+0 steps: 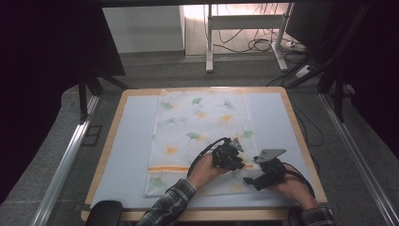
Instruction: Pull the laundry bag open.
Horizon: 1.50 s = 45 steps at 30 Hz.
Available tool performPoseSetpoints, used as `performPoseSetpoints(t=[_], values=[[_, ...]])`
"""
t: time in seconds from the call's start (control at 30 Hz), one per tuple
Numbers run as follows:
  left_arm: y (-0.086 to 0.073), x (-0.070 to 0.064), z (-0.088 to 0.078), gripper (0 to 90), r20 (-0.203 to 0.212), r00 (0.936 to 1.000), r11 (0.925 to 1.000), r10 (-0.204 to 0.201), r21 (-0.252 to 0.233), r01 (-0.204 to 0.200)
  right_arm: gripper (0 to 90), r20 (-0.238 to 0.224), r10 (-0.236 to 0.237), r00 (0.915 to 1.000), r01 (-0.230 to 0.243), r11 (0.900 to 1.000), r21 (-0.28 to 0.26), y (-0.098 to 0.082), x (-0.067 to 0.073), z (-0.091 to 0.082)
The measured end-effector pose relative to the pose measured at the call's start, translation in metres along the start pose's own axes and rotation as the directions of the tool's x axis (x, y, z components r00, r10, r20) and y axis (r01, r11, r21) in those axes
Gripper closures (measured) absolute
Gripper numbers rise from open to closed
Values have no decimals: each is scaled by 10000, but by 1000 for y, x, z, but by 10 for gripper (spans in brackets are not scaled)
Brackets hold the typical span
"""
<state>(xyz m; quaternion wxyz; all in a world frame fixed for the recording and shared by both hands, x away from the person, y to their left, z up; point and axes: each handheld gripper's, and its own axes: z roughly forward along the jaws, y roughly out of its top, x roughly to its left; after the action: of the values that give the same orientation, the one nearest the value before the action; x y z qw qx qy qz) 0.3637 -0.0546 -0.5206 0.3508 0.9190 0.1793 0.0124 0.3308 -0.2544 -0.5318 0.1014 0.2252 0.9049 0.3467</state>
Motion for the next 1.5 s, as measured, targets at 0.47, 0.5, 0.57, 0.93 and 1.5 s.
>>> performPoseSetpoints(t=[0.47, 0.5, 0.57, 0.93, 1.5], values=[[1, -8, 0, 876, -91, 9983, 9982, 575, 191, -573, 53, 24, 11, 10000, -11, 10000, -17, 0, 0, 0], [1, -6, -1, 898, -37, 9992, 9991, 411, 67, -410, 52, 29, 12, 10000, -12, 10000, -19, 0, 0, 0], [0, -2, -3, 898, 19, 9998, 9997, 207, -102, -206, 53, 17, 30, 10000, -30, 10000, -8, 0, 0, 0], [1, -2, -6, 900, -71, 9999, 9997, 106, -226, -107, 54, 20, 37, 10000, -37, 10000, -24, 0, 0, 0], [-7, 3, -10, 900, 4, 9999, 9999, -146, -46, 146, 71, 115, 149, 9998, -148, 9999, -12, 0, 0, 0]])
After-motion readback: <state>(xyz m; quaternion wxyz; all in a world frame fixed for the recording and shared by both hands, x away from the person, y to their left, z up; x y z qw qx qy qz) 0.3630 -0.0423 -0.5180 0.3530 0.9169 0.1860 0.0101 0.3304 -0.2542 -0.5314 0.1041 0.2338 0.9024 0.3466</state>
